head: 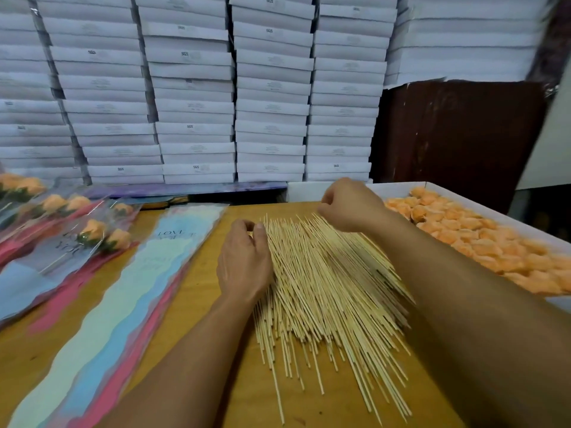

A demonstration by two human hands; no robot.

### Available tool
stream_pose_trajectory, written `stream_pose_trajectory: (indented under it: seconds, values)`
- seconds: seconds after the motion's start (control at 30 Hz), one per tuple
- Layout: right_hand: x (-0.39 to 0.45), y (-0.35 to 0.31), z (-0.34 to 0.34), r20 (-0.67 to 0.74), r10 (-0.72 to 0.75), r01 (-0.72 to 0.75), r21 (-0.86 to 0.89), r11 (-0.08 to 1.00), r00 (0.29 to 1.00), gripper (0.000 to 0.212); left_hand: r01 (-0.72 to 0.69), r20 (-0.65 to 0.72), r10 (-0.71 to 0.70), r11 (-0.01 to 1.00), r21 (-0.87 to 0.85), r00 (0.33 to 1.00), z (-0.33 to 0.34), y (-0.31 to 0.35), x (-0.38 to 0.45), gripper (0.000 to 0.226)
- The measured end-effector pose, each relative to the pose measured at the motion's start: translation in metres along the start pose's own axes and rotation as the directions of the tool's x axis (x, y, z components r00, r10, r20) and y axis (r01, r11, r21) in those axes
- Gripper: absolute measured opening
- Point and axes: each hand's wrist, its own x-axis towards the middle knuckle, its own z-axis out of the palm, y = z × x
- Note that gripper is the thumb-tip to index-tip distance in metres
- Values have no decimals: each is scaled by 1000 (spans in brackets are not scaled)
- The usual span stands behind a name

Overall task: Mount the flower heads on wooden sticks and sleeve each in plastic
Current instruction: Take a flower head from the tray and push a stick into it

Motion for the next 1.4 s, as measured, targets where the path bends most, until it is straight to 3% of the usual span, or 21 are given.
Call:
stream_pose_trajectory:
  seconds: [0.1,0.2,0.3,0.43,0.63,0.93,1.07,1.27,1.4]
  values:
    - [15,50,-21,-135,135,-151,-117,982,982,16,-11,-7,11,1000,2,1000,0,-1,1,28]
    - [22,99,-36,-168,290,-318,-174,932,942,25,-25,3,25,1000,4,1000,2,-1,2,30]
    - [21,132,-39,-70,379,-383,-278,881,923,35,-22,17,22,1000,5,1000,2,-2,2,31]
    - [14,156,-29,111,425,-372,-319,871,898,30,-19,35,19,1000,3,999,2,-1,1,32]
    - [15,164,-22,54,387,-327,-436,838,921,23,-13,50,13,1000,-1,999,0,0,0,33]
    - [24,155,-34,68,402,-309,-527,792,913,52,1,71,-1,1000,7,997,0,1,0,33]
    - [24,142,-41,43,378,-303,-519,799,925,36,4,79,-3,1000,-16,997,-1,2,-1,34]
    - [27,94,-50,-90,257,-272,-361,892,962,24,-10,110,16,999,-54,994,-3,5,-1,25]
    - [19,42,-45,-41,174,-178,-165,970,984,22,-11,164,33,991,-133,986,-4,7,-1,23]
